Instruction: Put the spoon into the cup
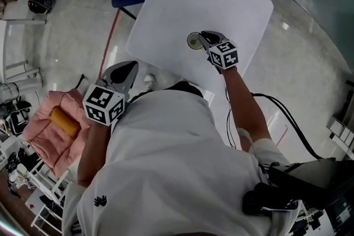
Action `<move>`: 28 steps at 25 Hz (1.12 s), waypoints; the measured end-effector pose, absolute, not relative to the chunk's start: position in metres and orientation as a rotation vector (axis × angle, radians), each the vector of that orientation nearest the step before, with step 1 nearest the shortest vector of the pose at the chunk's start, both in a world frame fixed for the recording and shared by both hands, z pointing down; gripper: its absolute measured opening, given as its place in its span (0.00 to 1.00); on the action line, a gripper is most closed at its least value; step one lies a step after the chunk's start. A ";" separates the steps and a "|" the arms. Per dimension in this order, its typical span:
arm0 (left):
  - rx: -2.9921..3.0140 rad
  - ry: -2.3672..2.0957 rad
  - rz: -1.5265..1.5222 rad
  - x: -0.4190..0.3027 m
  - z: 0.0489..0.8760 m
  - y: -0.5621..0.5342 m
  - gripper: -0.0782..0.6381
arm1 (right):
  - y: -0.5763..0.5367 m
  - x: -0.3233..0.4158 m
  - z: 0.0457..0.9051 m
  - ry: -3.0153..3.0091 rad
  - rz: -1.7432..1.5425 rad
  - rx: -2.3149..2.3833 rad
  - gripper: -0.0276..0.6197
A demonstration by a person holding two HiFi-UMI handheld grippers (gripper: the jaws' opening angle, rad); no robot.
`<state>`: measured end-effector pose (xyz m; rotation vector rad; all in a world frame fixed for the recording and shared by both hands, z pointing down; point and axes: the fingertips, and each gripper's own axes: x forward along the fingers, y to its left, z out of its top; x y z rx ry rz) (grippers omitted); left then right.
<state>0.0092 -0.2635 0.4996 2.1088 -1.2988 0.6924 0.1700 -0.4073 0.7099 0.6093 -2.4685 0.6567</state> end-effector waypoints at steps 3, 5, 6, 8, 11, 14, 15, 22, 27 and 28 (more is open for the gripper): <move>2.102 -1.306 0.690 0.004 0.501 -0.265 0.12 | -0.405 0.164 0.714 -2.464 0.632 0.583 0.13; 2.096 -1.313 0.686 0.002 0.501 -0.265 0.12 | -0.402 0.162 0.717 -2.460 0.617 0.576 0.13; 2.094 -1.313 0.685 0.002 0.502 -0.264 0.12 | -0.401 0.162 0.717 -2.461 0.614 0.575 0.13; 2.095 -1.308 0.685 0.002 0.503 -0.263 0.12 | -0.402 0.161 0.717 -2.462 0.612 0.582 0.13; 2.104 -1.303 0.686 0.000 0.503 -0.265 0.12 | -0.406 0.159 0.719 -2.458 0.595 0.594 0.13; 2.121 -1.301 0.684 -0.002 0.499 -0.266 0.12 | -0.408 0.158 0.719 -2.451 0.588 0.605 0.14; 2.126 -1.301 0.682 -0.003 0.498 -0.266 0.12 | -0.408 0.158 0.719 -2.449 0.588 0.609 0.15; 2.161 -1.276 0.678 -0.011 0.497 -0.262 0.12 | -0.411 0.159 0.721 -2.429 0.608 0.665 0.26; 2.208 -1.243 0.668 -0.010 0.497 -0.253 0.12 | -0.406 0.168 0.712 -2.425 0.598 0.746 0.33; 2.219 -1.236 0.664 -0.011 0.497 -0.251 0.12 | -0.405 0.170 0.709 -2.424 0.592 0.765 0.34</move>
